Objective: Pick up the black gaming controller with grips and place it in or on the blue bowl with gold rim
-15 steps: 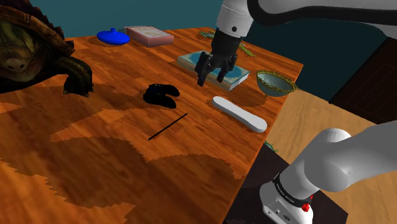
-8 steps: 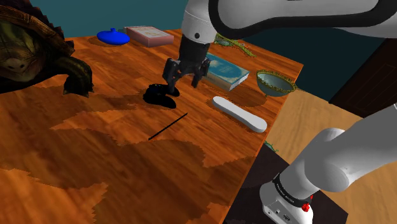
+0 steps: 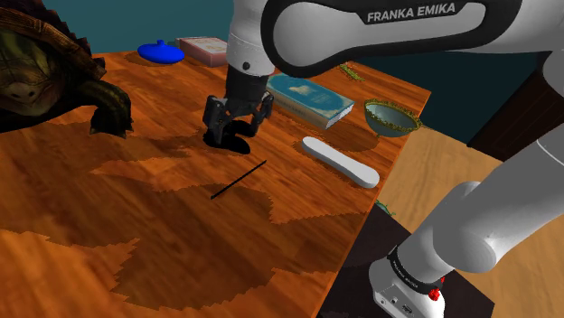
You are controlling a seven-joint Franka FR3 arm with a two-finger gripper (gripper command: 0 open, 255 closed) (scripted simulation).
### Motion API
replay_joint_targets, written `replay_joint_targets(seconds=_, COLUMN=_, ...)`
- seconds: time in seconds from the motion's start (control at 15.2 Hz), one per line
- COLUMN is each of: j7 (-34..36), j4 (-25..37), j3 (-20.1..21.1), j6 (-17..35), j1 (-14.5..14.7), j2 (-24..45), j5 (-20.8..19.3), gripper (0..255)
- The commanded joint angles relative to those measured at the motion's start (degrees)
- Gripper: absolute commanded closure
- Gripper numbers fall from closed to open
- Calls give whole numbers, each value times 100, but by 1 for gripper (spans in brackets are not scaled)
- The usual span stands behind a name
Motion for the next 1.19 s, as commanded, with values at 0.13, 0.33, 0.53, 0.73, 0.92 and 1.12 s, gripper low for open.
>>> replay_joint_targets(seconds=0.13, j7=33, j4=-194, j3=21, j6=273, j1=2, j2=85, j5=-40, gripper=0)
replay_joint_targets(seconds=0.33, j7=34, j4=-192, j3=21, j6=273, j1=2, j2=87, j5=-41, gripper=0)
replay_joint_targets(seconds=0.53, j7=34, j4=-192, j3=21, j6=273, j1=2, j2=87, j5=-41, gripper=0)
replay_joint_targets(seconds=0.73, j7=34, j4=-192, j3=21, j6=272, j1=2, j2=86, j5=-41, gripper=255)
replay_joint_targets(seconds=0.92, j7=35, j4=-188, j3=21, j6=271, j1=2, j2=90, j5=-43, gripper=255)
replay_joint_targets(seconds=1.12, j7=36, j4=-197, j3=22, j6=274, j1=4, j2=83, j5=-39, gripper=255)
